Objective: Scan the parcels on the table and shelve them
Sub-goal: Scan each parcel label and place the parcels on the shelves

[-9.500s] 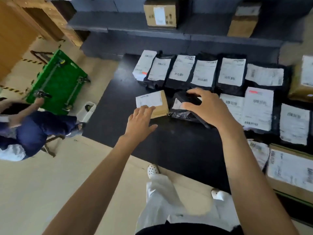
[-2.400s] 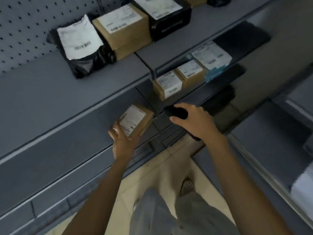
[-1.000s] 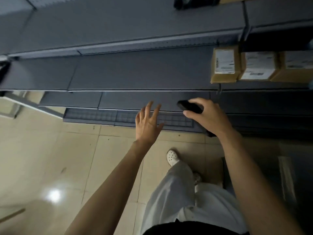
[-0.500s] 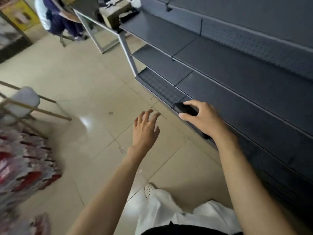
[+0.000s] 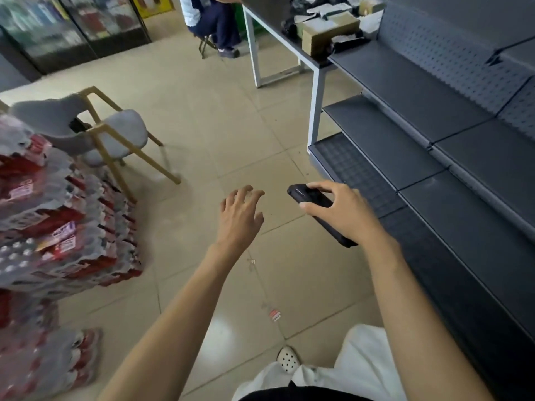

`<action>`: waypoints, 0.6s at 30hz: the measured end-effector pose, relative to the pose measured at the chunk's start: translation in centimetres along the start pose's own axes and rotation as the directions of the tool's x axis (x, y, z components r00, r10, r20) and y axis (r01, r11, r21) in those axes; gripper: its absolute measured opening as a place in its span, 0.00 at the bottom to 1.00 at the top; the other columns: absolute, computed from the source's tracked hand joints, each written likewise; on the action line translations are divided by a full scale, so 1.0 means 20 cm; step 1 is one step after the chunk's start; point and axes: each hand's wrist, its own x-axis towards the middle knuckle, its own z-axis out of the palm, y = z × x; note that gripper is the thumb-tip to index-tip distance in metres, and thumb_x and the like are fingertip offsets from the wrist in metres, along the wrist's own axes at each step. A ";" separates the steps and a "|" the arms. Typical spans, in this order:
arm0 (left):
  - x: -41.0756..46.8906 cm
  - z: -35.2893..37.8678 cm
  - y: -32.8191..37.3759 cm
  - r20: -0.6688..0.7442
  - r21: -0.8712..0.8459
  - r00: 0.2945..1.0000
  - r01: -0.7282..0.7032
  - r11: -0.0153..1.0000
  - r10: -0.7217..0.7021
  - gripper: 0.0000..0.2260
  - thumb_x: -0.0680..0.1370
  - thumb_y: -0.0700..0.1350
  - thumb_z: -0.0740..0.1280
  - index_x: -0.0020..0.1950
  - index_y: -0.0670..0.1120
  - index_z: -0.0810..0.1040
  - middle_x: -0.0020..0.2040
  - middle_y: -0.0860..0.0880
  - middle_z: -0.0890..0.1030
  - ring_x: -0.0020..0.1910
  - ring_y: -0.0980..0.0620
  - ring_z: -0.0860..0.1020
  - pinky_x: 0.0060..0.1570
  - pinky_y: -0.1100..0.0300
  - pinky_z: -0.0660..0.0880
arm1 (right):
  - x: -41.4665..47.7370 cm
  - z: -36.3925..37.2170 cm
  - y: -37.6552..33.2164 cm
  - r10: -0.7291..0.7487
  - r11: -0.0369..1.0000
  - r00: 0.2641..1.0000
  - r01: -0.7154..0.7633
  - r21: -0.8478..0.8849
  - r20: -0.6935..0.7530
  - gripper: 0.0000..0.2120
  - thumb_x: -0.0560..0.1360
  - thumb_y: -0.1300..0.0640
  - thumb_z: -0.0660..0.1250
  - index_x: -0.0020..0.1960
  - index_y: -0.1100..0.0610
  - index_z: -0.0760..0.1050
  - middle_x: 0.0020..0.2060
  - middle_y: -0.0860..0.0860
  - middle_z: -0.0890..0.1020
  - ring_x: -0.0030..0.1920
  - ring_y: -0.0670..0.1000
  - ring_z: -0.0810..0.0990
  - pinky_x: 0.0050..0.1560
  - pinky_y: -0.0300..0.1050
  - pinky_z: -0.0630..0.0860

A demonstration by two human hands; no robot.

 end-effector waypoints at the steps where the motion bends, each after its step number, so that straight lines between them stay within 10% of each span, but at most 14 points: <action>1: 0.07 -0.01 -0.06 -0.002 0.001 1.000 0.002 1.000 -0.002 0.22 0.77 0.45 0.67 0.71 0.52 0.71 0.70 0.48 0.70 0.69 0.43 0.66 0.67 0.49 0.63 | 0.07 0.01 -0.02 0.003 1.000 1.000 -0.003 0.012 0.001 0.24 0.72 0.39 0.72 0.67 0.41 0.75 0.62 0.44 0.80 0.61 0.49 0.76 0.58 0.49 0.74; 18: 1.95 -0.14 -0.76 -0.048 0.049 0.994 0.099 0.994 -0.097 0.21 0.78 0.48 0.66 0.72 0.52 0.70 0.68 0.49 0.71 0.66 0.43 0.70 0.65 0.50 0.65 | 2.20 -0.07 -0.50 -0.113 0.994 0.991 0.112 0.017 0.065 0.24 0.72 0.40 0.71 0.67 0.44 0.76 0.63 0.45 0.80 0.64 0.51 0.75 0.62 0.53 0.74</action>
